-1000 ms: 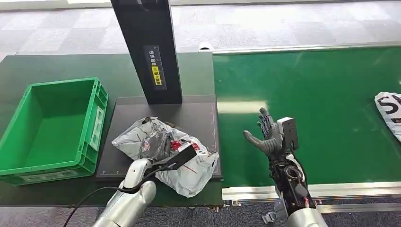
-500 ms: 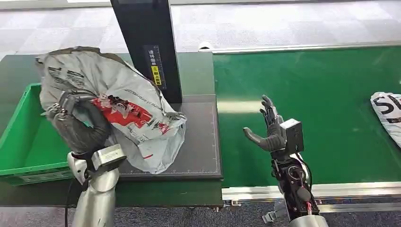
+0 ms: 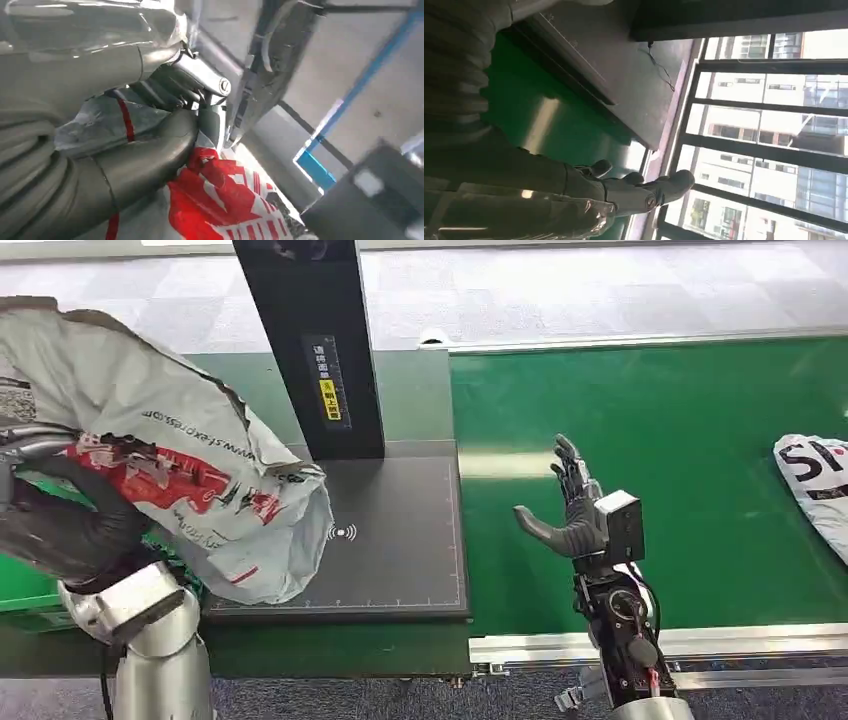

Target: Moved the parcel from conveyor to table for the left to box.

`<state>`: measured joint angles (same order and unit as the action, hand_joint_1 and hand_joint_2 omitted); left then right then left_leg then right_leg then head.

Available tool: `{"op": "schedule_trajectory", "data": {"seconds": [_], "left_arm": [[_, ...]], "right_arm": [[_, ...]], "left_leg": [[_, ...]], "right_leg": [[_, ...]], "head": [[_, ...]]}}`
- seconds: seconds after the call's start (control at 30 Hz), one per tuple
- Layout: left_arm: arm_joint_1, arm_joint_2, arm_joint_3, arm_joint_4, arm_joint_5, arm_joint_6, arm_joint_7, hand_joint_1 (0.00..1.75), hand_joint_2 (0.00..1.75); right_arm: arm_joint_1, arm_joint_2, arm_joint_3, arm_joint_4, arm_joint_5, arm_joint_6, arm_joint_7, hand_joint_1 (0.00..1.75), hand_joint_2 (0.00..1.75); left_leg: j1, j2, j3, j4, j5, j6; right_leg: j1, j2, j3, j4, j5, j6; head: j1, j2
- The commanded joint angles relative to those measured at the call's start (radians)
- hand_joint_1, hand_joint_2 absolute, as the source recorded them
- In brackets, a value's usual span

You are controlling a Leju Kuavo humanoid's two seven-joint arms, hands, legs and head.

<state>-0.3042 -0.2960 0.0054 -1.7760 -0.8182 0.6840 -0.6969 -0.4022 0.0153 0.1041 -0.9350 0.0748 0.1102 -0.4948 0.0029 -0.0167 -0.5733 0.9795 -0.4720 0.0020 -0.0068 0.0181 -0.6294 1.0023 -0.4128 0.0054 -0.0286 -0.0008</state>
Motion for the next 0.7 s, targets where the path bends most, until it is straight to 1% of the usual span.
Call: {"op": "schedule_trajectory", "data": {"seconds": [0.03, 0.1, 0.2, 0.23, 0.27, 0.53, 0.57, 0.6, 0.63, 0.67, 0.7], "left_arm": [[-0.065, -0.053, 0.229, 0.229, -0.190, 0.014, 0.022, 1.75, 1.75], [-0.065, -0.053, 0.229, 0.229, -0.190, 0.014, 0.022, 1.75, 1.75], [-0.065, -0.053, 0.229, 0.229, -0.190, 0.014, 0.022, 1.75, 1.75], [-0.065, -0.053, 0.229, 0.229, -0.190, 0.014, 0.022, 1.75, 1.75], [-0.065, -0.053, 0.229, 0.229, -0.190, 0.014, 0.022, 1.75, 1.75], [-0.065, -0.053, 0.229, 0.229, -0.190, 0.014, 0.022, 1.75, 1.75], [-0.126, -0.030, 0.283, 0.406, -0.476, 0.014, 0.260, 1.75, 1.75], [-0.156, 0.013, 0.256, 0.479, -0.510, 0.014, 0.380, 1.75, 1.75], [-0.186, 0.093, 0.188, 0.606, -0.553, 0.014, 0.566, 1.75, 1.75], [-0.210, 0.155, 0.139, 0.664, -0.509, 0.014, 0.651, 1.75, 1.75], [-0.225, 0.182, 0.132, 0.702, -0.504, 0.014, 0.685, 1.75, 1.75]], "right_arm": [[-0.019, 0.004, 0.026, 0.013, 0.005, -0.006, 0.009, 0.00, 1.75], [-0.019, 0.004, 0.026, 0.013, 0.005, -0.006, 0.009, 0.00, 1.75], [-0.019, 0.004, 0.026, 0.013, 0.005, -0.006, 0.009, 0.00, 1.75], [-0.019, 0.004, 0.026, 0.013, 0.005, -0.006, 0.009, 0.00, 1.75], [-0.019, 0.004, 0.026, 0.013, 0.005, -0.006, 0.009, 0.00, 1.75], [-0.019, 0.004, 0.026, 0.013, 0.005, -0.006, 0.009, 0.00, 1.75], [-0.013, 0.007, 0.027, 0.010, 0.012, -0.006, 0.010, 0.00, 1.75], [-0.010, 0.008, 0.026, 0.004, 0.016, -0.005, 0.012, 0.00, 1.75], [-0.008, 0.007, 0.025, -0.001, 0.023, 0.000, 0.017, 0.00, 1.75], [-0.008, 0.008, 0.022, -0.004, 0.029, 0.005, 0.021, 0.00, 1.75], [-0.008, 0.011, 0.021, -0.004, 0.031, 0.008, 0.023, 0.00, 1.75]], "left_leg": [[0.000, 0.001, 0.004, -0.002, 0.000, -0.001], [0.001, 0.005, 0.005, -0.001, -0.001, -0.001], [0.001, 0.003, 0.005, -0.001, -0.001, -0.001], [0.000, 0.005, 0.006, -0.002, -0.001, -0.001], [0.000, 0.005, 0.004, -0.001, -0.001, -0.001], [0.000, 0.004, 0.004, -0.001, -0.001, -0.001], [0.000, 0.004, 0.003, -0.001, -0.001, -0.001], [0.000, 0.004, 0.004, -0.001, -0.001, -0.001], [0.000, 0.002, 0.006, -0.002, 0.000, -0.001], [0.000, -0.001, 0.007, -0.004, 0.002, -0.002], [0.000, -0.001, 0.007, -0.004, 0.002, -0.002]], "right_leg": [[0.000, -0.001, 0.004, -0.001, 0.000, 0.000], [0.001, 0.002, 0.003, -0.001, 0.000, -0.001], [0.001, -0.001, 0.005, -0.002, -0.001, -0.001], [0.001, 0.000, 0.005, -0.002, 0.000, -0.001], [0.001, 0.001, 0.003, -0.001, 0.000, -0.001], [0.001, 0.000, 0.003, -0.001, 0.000, -0.001], [0.001, 0.000, 0.002, -0.001, 0.000, -0.001], [0.001, 0.000, 0.003, -0.001, 0.000, -0.001], [0.000, -0.002, 0.005, -0.002, 0.000, -0.001], [0.000, -0.005, 0.006, -0.002, 0.000, -0.002], [0.000, -0.006, 0.007, -0.003, 0.000, -0.002]], "head": [[0.000, 0.000], [0.000, 0.000], [0.000, 0.000], [0.000, 0.000], [0.000, 0.000], [0.000, 0.000], [0.000, 0.000], [0.000, 0.000], [0.000, 0.000], [0.000, 0.000], [0.000, 0.000]]}}
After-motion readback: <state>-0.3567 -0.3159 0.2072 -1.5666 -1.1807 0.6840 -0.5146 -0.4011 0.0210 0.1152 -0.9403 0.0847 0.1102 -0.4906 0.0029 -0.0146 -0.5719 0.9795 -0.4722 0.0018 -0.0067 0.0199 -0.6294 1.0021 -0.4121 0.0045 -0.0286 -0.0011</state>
